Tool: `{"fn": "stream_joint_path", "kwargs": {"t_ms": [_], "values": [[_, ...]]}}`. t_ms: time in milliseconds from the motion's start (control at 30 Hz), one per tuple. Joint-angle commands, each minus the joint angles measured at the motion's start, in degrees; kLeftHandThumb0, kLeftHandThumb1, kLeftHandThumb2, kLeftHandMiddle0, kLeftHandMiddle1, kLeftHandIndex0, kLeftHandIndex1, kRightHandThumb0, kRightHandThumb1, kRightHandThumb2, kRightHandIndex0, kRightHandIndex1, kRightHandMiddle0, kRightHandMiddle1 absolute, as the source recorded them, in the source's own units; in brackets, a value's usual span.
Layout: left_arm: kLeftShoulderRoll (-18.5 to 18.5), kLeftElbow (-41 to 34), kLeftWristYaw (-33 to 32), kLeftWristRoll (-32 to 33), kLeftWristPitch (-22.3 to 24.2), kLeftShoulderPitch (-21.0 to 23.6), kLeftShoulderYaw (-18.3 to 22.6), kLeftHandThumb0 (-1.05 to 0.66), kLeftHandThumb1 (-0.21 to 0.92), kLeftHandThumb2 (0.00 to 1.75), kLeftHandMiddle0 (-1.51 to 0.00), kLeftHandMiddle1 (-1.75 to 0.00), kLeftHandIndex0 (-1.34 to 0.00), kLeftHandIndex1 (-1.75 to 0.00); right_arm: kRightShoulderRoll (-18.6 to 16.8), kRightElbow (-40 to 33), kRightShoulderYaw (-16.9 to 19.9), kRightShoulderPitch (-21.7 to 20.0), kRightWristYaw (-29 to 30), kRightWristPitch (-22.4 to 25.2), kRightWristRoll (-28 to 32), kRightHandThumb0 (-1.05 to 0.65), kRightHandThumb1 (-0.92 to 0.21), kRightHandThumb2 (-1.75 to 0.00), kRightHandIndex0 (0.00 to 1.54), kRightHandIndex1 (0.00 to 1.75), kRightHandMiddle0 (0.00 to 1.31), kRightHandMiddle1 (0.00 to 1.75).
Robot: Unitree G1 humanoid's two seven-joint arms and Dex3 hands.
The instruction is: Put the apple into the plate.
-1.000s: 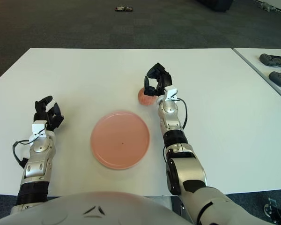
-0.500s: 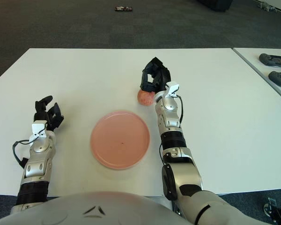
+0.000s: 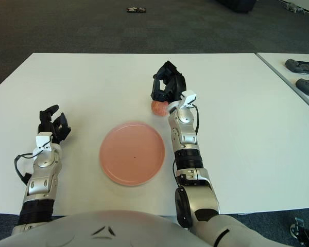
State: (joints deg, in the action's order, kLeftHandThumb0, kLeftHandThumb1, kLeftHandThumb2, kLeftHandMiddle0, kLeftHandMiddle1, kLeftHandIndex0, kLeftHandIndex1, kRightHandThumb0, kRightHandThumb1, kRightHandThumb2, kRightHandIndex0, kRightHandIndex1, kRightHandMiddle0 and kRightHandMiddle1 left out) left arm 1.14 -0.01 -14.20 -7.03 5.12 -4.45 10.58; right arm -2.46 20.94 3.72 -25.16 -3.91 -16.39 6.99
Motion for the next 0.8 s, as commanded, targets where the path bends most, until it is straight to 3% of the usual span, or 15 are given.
{"fn": "stream_joint_path", "kwargs": {"t_ms": [0, 100, 167, 200, 267, 333, 367, 400, 433, 500, 767], "values": [[0.1, -0.3, -0.4, -0.1, 1.0, 0.5, -0.1, -0.71, 0.92, 0.77, -0.34, -0.38, 0.0, -0.97, 2.6, 7.5, -0.7, -3.4, 1.6, -6.0, -5.0, -0.5, -0.23, -1.42, 1.2, 1.75, 0.67, 1.75], [0.0, -0.2, -0.3, 0.2, 0.9, 0.6, 0.1, -0.71, 0.92, 0.77, -0.34, -0.38, 0.0, -0.98, 4.8, 12.9, -2.5, -5.7, 4.6, -9.1, -11.0, -0.48, -0.29, -1.35, 1.1, 1.75, 0.63, 1.75], [-0.1, -0.2, -0.3, 0.2, 0.8, 0.6, 0.1, -0.71, 0.92, 0.77, -0.34, -0.37, 0.0, -0.98, 6.0, 14.2, -3.7, -6.3, 5.9, -9.6, -13.9, -0.45, -0.41, -1.19, 0.87, 1.75, 0.54, 1.75], [-0.1, -0.1, -0.3, 0.2, 0.7, 0.6, 0.1, -0.71, 0.92, 0.77, -0.33, -0.37, 0.0, -0.98, 7.5, 14.9, -5.1, -6.6, 6.3, -9.4, -16.7, -0.43, -0.49, -1.09, 0.66, 1.75, 0.48, 1.75], [-0.2, -0.1, -0.3, 0.2, 0.6, 0.5, 0.0, -0.72, 0.92, 0.76, -0.33, -0.37, 0.0, -0.98, 9.8, 16.2, -7.2, -7.3, 7.3, -9.6, -20.9, -0.65, -0.66, -0.73, 0.27, 1.25, 0.2, 1.38], [-0.2, -0.1, -0.3, 0.2, 0.5, 0.4, -0.1, -0.72, 0.92, 0.76, -0.33, -0.37, 0.0, -0.98, 11.5, 17.4, -8.8, -7.8, 8.5, -10.2, -24.1, -0.75, -0.79, -0.49, 0.14, 0.95, 0.1, 1.09], [-0.2, -0.2, -0.3, 0.1, 0.5, 0.4, -0.1, -0.72, 0.92, 0.76, -0.33, -0.37, 0.0, -0.98, 12.3, 17.8, -9.4, -8.1, 9.0, -10.6, -25.4, -0.83, -0.84, -0.4, 0.09, 0.69, 0.06, 0.82], [-0.3, -0.3, -0.3, 0.1, 0.5, 0.3, -0.2, -0.72, 0.92, 0.76, -0.33, -0.37, 0.0, -0.98, 13.3, 18.9, -10.2, -8.5, 10.3, -11.3, -27.1, -0.86, -0.85, -0.37, 0.07, 0.59, 0.05, 0.72], [-0.3, -0.4, -0.3, 0.0, 0.6, 0.2, -0.2, -0.72, 0.92, 0.77, -0.33, -0.37, 0.0, -0.98, 14.0, 19.7, -10.7, -8.9, 11.2, -11.8, -28.3, -0.93, -0.88, -0.34, 0.04, 0.38, 0.03, 0.48], [-0.4, -0.6, -0.3, -0.1, 0.8, 0.1, -0.3, -0.72, 0.92, 0.77, -0.33, -0.37, 0.0, -0.98, 15.6, 22.4, -11.9, -10.1, 15.6, -12.2, -32.1, -1.0, -0.9, -0.27, 0.02, 0.16, 0.01, 0.2], [-0.6, -1.4, -0.5, -0.5, 1.1, -0.4, -0.6, -0.71, 0.92, 0.77, -0.35, -0.38, 0.0, -0.98, 18.0, 26.5, -14.7, -12.6, 22.6, -10.6, -37.8, -1.05, -0.92, -0.25, 0.0, 0.01, 0.0, 0.01]]}}
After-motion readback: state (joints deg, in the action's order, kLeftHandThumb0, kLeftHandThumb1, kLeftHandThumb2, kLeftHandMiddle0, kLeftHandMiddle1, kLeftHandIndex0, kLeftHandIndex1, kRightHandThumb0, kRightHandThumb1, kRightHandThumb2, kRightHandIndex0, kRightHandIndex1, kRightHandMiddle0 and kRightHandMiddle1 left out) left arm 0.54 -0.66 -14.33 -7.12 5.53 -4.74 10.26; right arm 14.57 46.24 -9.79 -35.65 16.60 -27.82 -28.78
